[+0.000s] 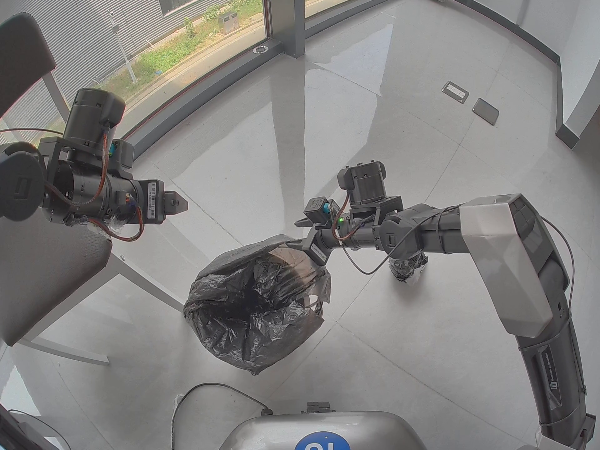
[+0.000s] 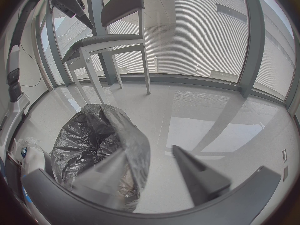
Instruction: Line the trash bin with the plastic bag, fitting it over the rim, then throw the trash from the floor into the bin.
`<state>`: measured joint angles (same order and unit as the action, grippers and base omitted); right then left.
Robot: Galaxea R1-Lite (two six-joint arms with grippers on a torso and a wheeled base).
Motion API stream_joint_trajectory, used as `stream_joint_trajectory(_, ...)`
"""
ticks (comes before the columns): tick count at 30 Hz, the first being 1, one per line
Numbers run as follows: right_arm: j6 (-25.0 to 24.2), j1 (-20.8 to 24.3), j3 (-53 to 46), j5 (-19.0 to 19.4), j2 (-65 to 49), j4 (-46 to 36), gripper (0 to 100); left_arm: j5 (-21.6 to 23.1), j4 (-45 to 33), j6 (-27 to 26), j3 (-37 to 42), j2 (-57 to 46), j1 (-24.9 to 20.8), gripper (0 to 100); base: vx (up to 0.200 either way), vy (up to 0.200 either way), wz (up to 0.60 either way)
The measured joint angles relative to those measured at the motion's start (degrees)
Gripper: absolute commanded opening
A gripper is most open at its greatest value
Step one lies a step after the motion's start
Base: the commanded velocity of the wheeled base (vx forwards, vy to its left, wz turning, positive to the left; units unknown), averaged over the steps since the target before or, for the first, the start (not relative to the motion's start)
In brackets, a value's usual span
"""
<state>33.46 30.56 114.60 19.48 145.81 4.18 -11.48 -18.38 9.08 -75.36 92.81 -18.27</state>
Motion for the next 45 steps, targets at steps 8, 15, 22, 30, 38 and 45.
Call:
stream_joint_trajectory(8,0.0,0.1,0.0,-0.1,0.0,0.0,100,0.0,0.1,0.0,0.5,-0.1,0.0,100,0.000,0.000,0.00)
stream_joint_trajectory(15,0.0,0.4,0.0,-0.1,0.0,0.0,100,0.0,0.2,0.0,1.5,-0.2,-0.1,100,0.000,0.000,0.00)
stream_joint_trajectory(22,0.1,0.7,0.0,-0.1,1.2,-0.2,100,0.0,0.2,0.0,1.8,-0.2,-0.3,100,0.000,0.000,0.00)
stream_joint_trajectory(30,0.1,0.3,0.0,-0.1,2.4,-0.3,100,0.1,2.8,-0.1,2.0,-0.1,-0.4,100,0.000,0.000,0.00)
stream_joint_trajectory(38,-0.1,0.1,0.0,-0.1,3.0,-0.3,0,0.1,3.2,-0.1,2.7,-0.1,-0.3,100,0.000,0.000,0.00)
stream_joint_trajectory(45,-0.8,0.1,0.0,-0.1,3.1,-0.3,0,0.2,3.2,-0.1,3.3,-0.1,-0.3,100,0.000,0.000,0.00)
